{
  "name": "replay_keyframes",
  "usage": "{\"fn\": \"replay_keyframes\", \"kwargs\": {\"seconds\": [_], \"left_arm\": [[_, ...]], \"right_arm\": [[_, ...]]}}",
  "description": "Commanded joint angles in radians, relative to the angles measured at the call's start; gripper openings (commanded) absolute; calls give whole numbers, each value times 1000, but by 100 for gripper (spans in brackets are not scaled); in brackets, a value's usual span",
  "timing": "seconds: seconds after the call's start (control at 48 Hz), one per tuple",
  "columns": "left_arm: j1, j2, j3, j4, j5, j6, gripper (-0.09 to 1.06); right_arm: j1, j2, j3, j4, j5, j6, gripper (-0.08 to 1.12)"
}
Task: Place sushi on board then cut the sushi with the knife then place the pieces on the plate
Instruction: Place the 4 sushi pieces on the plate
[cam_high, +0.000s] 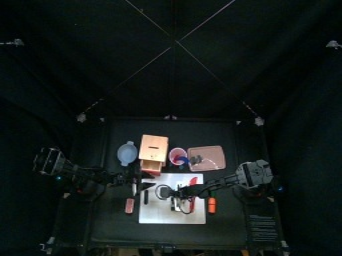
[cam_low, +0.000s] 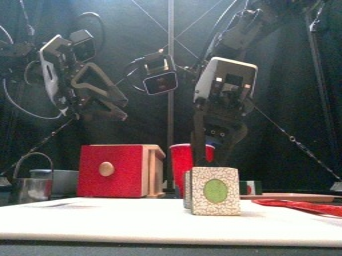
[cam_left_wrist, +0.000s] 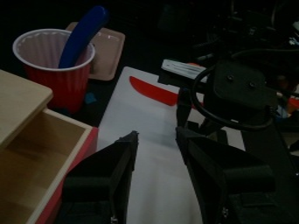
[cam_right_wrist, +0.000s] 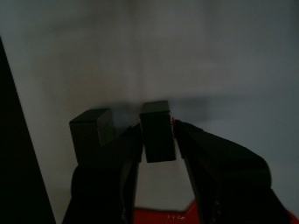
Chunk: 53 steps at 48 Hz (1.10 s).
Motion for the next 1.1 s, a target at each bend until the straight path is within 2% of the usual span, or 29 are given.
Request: {"fn": "replay_keyframes", "kwargs": {"seconds": [0.021, 0.104, 0.333, 0.625, 0.771, 0.917, 1.104], "left_arm": [[3, -3, -17, 0, -8, -2, 79], [3, -3, -18, -2, -8, -2, 79], [3, -3, -25, -2, -9, -2, 79], [3, -3, -31, -2, -12, -2, 79], [3, -2, -32, -2, -12, -3, 79], [5, 2, -34, -2, -17, -2, 79], [8, 11, -35, -2, -17, -2, 79]], "right_arm": [[-6, -20, -29, -3, -11, 0, 61], [-11, -20, -28, -5, -8, 5, 55], [-35, -83, 2, -8, 8, 15, 54], [-100, -327, 238, 46, 54, 64, 54], [-150, -482, 393, 32, 40, 161, 54], [-186, -581, 506, 20, 31, 225, 54], [-304, -672, 598, -25, 25, 284, 54]]}}
